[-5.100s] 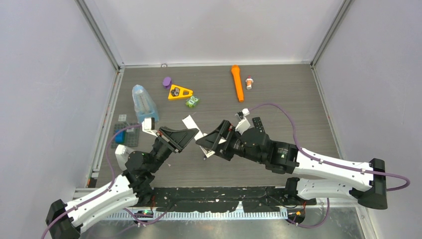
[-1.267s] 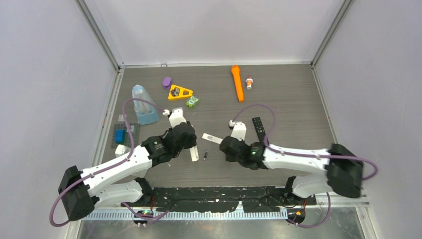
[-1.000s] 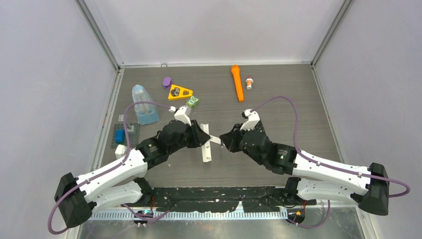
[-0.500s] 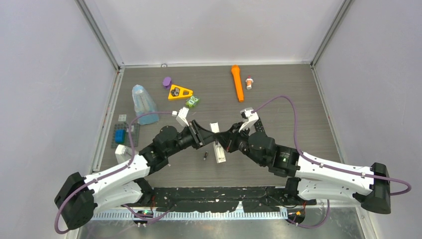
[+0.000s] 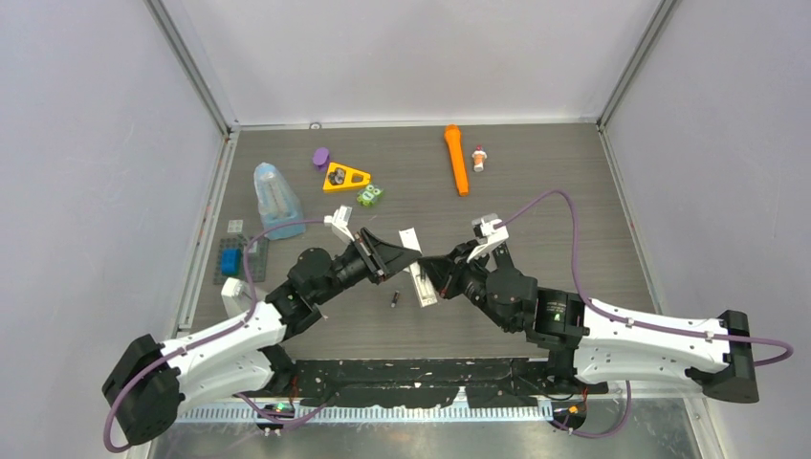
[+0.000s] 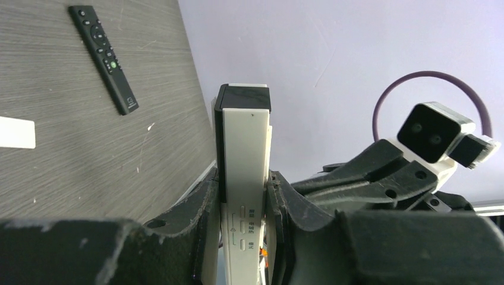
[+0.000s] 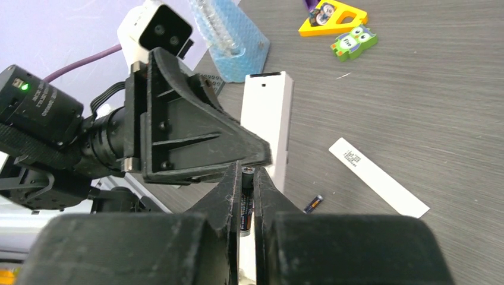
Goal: Load the batteries into the remote control
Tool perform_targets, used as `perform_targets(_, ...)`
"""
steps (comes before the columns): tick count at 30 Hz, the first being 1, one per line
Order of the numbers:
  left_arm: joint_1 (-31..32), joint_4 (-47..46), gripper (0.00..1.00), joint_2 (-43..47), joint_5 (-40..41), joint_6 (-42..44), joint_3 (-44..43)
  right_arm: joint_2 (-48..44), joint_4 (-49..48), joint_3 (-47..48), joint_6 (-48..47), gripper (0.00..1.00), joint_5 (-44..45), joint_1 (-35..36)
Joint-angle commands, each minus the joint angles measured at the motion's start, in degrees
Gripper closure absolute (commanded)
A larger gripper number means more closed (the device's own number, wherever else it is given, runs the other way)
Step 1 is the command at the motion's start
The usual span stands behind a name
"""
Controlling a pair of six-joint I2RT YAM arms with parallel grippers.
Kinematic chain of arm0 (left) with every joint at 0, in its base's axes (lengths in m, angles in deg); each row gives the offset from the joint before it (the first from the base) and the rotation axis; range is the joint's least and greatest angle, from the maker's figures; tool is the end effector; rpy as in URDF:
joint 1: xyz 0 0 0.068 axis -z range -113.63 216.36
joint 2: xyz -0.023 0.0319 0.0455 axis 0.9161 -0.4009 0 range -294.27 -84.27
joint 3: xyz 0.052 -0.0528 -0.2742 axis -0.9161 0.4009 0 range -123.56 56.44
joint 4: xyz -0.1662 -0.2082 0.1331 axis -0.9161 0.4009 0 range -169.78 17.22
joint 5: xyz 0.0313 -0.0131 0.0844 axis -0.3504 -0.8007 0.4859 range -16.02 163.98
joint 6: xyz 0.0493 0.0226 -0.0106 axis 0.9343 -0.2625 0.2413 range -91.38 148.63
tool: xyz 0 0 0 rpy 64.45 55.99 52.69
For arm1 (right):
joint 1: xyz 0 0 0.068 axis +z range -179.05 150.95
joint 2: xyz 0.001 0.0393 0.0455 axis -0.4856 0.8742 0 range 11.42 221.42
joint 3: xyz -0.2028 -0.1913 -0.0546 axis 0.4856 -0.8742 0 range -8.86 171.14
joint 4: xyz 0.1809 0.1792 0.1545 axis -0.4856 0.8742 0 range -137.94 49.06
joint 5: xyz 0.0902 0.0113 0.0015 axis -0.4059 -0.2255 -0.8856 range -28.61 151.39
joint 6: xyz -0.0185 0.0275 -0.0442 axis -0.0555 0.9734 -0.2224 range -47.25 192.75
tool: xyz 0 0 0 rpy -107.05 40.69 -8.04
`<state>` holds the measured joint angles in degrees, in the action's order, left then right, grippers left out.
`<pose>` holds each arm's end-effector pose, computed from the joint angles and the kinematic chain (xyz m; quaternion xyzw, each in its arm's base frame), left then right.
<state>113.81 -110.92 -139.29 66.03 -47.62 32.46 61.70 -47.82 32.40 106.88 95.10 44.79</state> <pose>0.1632 -0.1856 0.2447 -0.1277 0.6948 -0.6456 0.2900 0.0861 0.2220 0.3236 -0.0706 0.7491 0.3722 0.5435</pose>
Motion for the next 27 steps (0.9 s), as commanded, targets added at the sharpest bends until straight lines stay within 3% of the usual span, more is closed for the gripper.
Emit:
perform_targets(1,-0.16,-1.42,1.0,2.49,1.35,1.48,-0.99,-1.56,-0.66,0.08,-1.84,0.95,4.12,0.49)
perform_targets(18,-0.16,-6.29,1.0,3.51,4.1,-2.11,0.84,1.24,-0.48,0.58,-4.5,0.95,5.71,5.68)
perform_targets(27,-0.16,-10.41,1.0,2.29,2.04,-3.46,1.22,0.78,-0.65,1.28,-6.78,0.76,4.15,6.69)
